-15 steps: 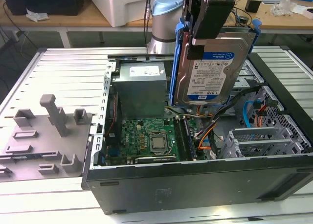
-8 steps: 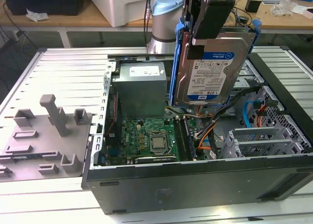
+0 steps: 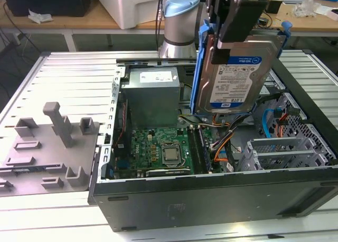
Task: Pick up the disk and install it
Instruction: 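Insert the disk into the insertion slot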
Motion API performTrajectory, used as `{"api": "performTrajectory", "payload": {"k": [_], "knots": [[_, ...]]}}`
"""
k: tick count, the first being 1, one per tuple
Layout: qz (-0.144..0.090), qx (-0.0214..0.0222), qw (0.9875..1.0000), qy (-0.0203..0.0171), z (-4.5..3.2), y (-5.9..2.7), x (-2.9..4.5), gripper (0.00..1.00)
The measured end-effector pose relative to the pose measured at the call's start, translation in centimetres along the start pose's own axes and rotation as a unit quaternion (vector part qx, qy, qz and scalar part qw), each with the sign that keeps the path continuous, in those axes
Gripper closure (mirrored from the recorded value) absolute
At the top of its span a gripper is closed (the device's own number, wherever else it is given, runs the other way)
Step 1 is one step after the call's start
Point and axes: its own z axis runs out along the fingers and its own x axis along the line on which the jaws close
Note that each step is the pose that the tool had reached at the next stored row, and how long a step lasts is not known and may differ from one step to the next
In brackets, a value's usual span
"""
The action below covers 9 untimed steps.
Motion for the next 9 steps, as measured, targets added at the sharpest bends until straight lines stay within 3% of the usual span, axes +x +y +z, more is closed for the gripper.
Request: {"api": "performTrajectory", "payload": {"k": [6,9], "knots": [[0.0,-0.0001,1.0,-0.0002,-0.01,-1.81,0.73,0.63],[0.0,0.0,1.0,-0.0012,-0.02,-2.88,1.45,0.63]]}}
